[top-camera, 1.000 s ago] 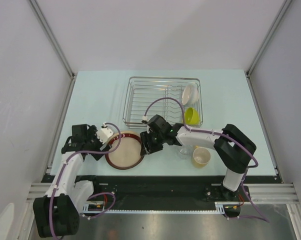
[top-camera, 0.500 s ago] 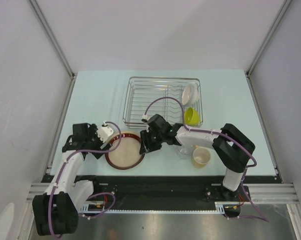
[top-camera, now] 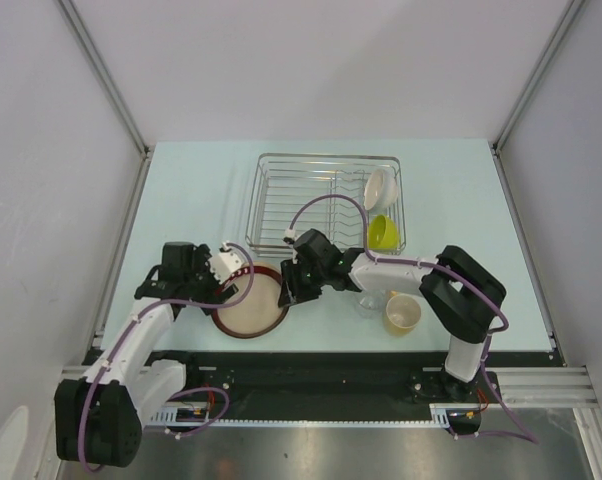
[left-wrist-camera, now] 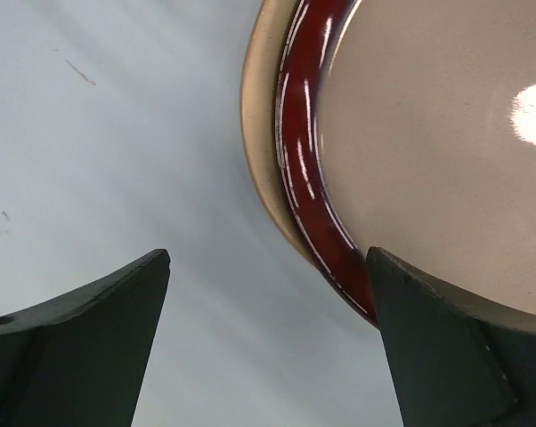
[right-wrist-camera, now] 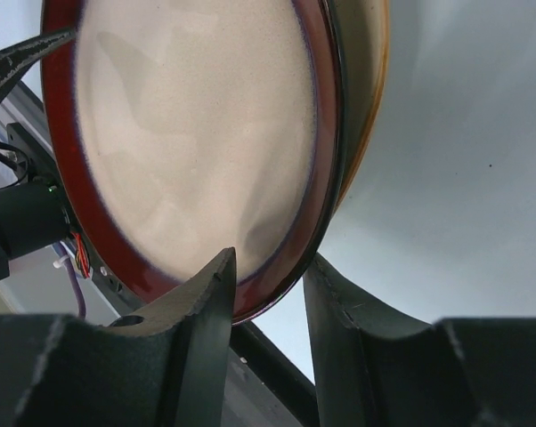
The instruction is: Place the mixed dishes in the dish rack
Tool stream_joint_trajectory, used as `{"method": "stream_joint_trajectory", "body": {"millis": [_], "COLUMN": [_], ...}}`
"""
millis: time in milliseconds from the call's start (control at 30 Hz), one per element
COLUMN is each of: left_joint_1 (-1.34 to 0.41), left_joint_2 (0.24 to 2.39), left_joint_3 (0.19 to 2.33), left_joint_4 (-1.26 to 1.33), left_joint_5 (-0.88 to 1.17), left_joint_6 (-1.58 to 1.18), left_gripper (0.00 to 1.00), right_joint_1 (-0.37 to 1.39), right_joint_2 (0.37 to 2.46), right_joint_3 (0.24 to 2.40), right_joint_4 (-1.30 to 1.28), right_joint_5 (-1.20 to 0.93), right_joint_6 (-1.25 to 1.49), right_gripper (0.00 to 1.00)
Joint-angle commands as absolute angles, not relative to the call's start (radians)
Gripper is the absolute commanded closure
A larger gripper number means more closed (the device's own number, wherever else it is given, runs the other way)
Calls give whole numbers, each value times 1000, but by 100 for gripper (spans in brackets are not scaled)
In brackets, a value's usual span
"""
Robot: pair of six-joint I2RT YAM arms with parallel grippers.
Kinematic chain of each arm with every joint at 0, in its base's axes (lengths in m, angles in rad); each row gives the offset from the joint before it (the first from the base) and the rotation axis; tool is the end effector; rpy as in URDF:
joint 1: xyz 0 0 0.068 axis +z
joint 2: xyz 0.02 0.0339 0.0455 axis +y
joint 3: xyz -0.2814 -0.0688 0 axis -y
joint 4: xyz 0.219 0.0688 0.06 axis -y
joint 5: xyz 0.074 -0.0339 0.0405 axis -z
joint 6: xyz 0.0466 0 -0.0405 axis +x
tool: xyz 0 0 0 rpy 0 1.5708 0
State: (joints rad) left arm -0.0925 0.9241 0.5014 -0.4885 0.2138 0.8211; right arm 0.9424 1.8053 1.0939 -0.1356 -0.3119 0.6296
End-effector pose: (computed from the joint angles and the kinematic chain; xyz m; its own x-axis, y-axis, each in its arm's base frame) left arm 0.1465 -0.0235 0.2085 -0.3754 0.7531 -0.5403 0.7256 0.6014 0.3343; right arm 0.2052 0.3068 0.2010 -0.8797 -0.2573 -0.3999 -0.4595 0.6763 0.5758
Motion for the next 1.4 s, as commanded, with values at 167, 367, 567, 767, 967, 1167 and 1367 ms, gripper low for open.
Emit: {"method": "stream_joint_trajectory", "body": {"millis": [167, 367, 567, 767, 967, 1167, 1367], "left_joint_1": [-126, -163, -184, -183, -184, -181, -144], "left_joint_2": [930, 928, 925, 879, 824, 807, 775], "left_joint_3": [496, 466, 472, 555, 735, 830, 727], "left_joint_4": [-491, -466, -469, -543, -661, -729, -744], "left_joint_5": [267, 268, 270, 298, 313, 290, 233], "left_joint_6": [762, 733, 713, 683, 658, 687, 794], "left_gripper": [3, 3, 3, 3, 2, 1, 1], "right_joint_1": [946, 945, 946, 950, 950, 942, 931], "right_joint_2": [1827, 1845, 1867, 1875, 1852, 1807, 1769], "right_joint_3": [1104, 1103, 1103, 1103, 1103, 1103, 1101], "right_joint_4": [-9, 20, 32, 5, -60, -129, -205], "right_joint_5": [-321, -313, -293, -243, -184, -137, -83], "right_joint_6": [669, 681, 696, 681, 650, 611, 574], "right_gripper": [61, 62, 69, 92, 100, 100, 100]}}
